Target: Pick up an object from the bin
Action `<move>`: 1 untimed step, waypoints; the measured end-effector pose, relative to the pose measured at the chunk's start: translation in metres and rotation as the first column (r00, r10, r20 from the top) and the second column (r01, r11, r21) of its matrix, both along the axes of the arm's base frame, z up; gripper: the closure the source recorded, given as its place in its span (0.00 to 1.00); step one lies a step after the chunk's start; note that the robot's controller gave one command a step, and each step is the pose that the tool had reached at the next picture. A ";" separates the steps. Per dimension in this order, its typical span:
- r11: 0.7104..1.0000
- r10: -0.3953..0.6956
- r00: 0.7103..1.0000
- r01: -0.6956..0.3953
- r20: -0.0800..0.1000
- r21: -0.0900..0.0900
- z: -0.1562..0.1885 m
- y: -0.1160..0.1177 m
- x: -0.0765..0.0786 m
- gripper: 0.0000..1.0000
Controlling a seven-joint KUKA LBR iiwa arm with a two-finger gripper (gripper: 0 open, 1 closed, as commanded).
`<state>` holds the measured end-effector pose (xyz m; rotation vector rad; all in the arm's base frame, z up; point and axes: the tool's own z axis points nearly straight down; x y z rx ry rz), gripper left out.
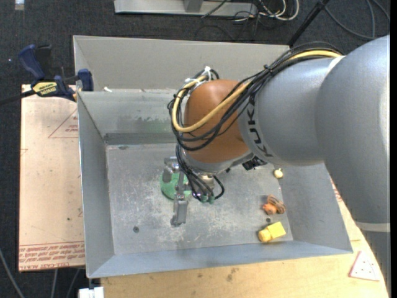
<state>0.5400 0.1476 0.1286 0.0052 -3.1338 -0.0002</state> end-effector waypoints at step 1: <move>1.000 -0.003 1.000 0.003 0.007 0.001 0.004 -0.001 0.002 0.00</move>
Offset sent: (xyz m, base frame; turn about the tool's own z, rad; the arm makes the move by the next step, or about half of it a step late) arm 0.0403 -0.0448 0.0028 0.0457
